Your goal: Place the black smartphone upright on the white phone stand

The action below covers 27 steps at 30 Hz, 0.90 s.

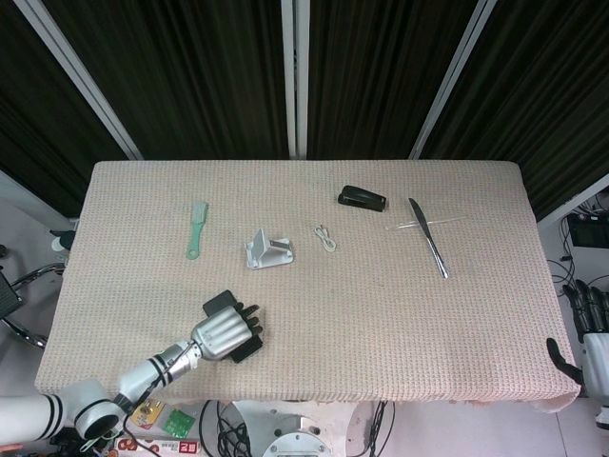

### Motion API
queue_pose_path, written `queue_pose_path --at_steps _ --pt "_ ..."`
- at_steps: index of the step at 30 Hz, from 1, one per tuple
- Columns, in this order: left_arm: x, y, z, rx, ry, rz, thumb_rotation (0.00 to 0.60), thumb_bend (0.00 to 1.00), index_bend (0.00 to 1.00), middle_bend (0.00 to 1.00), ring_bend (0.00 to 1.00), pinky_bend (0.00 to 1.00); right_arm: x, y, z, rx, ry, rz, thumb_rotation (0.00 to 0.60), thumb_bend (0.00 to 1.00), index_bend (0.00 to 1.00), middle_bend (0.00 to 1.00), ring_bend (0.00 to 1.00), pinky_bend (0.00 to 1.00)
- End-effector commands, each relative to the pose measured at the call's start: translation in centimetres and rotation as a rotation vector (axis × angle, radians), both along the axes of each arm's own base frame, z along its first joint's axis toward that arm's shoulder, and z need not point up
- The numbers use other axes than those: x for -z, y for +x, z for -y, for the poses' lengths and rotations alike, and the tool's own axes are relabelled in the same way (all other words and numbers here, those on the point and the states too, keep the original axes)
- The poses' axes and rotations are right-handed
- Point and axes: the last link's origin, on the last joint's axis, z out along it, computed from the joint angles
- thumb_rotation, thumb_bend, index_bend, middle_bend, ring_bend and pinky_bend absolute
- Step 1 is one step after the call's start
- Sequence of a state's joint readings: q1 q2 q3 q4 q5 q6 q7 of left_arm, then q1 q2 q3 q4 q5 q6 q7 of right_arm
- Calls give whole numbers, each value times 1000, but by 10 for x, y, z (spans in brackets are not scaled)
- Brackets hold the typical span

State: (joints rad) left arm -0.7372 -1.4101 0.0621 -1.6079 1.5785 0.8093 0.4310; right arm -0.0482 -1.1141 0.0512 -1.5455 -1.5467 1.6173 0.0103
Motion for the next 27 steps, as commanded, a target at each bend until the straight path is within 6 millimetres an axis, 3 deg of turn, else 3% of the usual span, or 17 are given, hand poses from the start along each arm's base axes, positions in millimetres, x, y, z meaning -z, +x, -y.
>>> queue_pose_path --at_steps 1,11,17,27 --pt "-1 0 0 2 5 7 600 373 481 406 147 288 0 0 0 1 0 1 600 275 0 0 0 0" --pt "-12 7 -11 -61 63 166 600 398 481 496 208 293 -1 -3 0 7 -2 6 600 275 0 0 0 0" --pt "-25 0 -24 -260 68 323 600 414 482 500 209 293 -2 -6 0 9 -4 12 600 275 0 0 0 0" --pt "-64 -14 -48 -550 106 586 600 411 482 500 209 293 -3 -6 1 2 -11 17 600 272 0 0 0 0"
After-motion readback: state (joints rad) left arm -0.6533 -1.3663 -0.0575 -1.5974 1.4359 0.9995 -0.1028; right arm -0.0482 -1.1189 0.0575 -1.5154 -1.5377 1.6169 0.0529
